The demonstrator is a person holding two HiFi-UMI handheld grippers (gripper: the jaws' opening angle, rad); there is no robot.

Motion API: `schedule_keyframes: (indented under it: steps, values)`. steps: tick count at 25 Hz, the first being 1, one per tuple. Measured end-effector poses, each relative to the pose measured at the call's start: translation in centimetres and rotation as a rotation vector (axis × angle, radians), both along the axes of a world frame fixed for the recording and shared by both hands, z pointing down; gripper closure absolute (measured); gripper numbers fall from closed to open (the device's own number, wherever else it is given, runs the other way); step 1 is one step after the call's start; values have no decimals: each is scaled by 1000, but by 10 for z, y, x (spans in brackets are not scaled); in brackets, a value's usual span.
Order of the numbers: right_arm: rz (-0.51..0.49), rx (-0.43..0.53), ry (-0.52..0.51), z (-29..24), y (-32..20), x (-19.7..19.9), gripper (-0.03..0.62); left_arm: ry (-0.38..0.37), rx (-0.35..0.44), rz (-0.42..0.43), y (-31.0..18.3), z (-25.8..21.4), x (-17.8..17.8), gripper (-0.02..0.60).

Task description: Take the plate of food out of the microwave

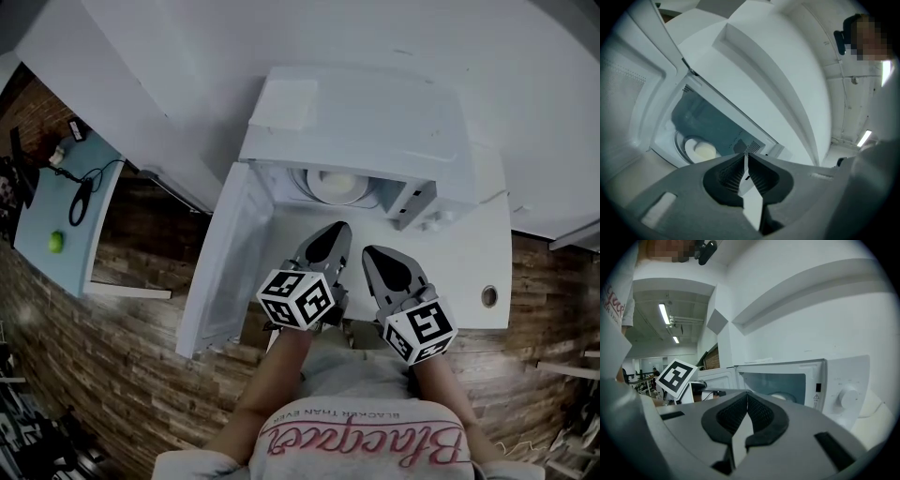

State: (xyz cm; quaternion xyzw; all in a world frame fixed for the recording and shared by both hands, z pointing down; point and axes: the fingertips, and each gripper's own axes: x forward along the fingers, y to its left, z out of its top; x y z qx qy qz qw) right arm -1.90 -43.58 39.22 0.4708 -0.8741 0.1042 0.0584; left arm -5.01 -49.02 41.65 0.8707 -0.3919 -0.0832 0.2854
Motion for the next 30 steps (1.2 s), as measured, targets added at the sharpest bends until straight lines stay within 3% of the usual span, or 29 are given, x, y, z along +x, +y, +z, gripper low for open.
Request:
schedule_keyframes:
  steps: [2,5,7,17,30]
  values:
    - [2,-11,-4,4,-3,3,582,11,-27,-2,-5,6,1,549]
    - [-2,-26,-17,10,-10,6,582,44,-86,-22,-14,16,0,446]
    - [-9,-37,-27,13,-17,7,582,80,-137,-48,-22,24,-3,412]
    - [-84,-90,-35,32,-48,2,582,83,-284,-157,-53,62,-7,410]
    - [-131,-137,-21,52,-70,6,582,152,-587,-316,-93,118,-10,410]
